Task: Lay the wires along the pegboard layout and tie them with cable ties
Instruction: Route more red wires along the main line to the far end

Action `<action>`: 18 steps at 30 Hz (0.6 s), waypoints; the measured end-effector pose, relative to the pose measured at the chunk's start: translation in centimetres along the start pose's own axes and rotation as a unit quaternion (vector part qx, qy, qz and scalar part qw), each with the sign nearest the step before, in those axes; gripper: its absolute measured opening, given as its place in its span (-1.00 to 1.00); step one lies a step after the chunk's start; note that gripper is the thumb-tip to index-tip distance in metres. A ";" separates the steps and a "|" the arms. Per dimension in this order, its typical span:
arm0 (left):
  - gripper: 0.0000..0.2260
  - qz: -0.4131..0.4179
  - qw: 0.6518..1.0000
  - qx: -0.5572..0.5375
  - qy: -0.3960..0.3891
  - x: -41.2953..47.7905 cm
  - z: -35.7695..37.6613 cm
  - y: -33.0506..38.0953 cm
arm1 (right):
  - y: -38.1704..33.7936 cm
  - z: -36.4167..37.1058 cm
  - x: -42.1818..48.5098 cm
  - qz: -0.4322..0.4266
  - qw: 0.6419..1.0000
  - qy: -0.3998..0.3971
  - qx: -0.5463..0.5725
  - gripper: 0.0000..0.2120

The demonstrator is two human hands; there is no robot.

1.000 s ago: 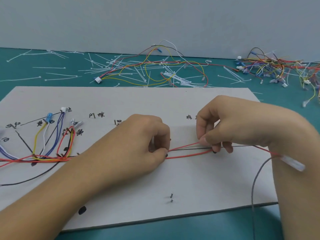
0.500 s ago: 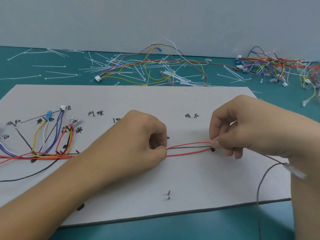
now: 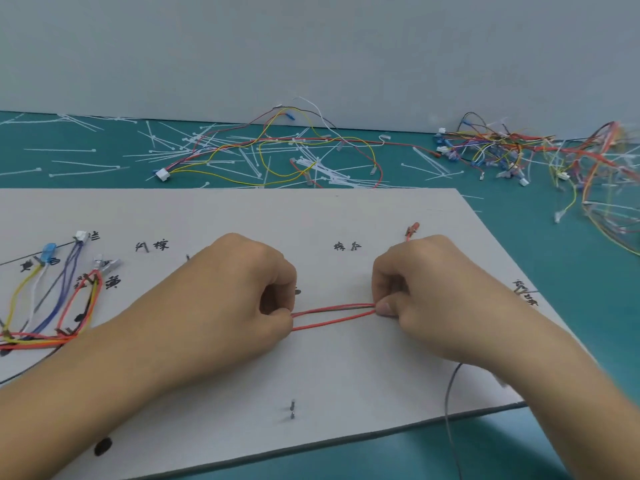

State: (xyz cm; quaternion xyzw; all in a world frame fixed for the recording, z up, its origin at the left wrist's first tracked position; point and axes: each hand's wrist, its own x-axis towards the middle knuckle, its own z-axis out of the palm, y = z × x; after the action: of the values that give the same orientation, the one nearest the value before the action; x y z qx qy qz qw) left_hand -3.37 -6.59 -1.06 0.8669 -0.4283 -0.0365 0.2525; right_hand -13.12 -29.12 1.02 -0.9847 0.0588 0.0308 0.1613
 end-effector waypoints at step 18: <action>-0.74 -0.092 0.995 0.045 0.010 -5.3 -2.3 -12.6 | -9.0 1.1 4.0 -0.116 0.991 -0.058 -0.018 -0.79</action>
State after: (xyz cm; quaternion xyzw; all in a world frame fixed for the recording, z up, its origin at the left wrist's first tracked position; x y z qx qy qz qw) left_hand 3.05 4.73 -5.79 0.9133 -0.3457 -0.0318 0.2129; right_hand -8.09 -20.70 2.54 -0.9841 -0.0661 0.0701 0.1489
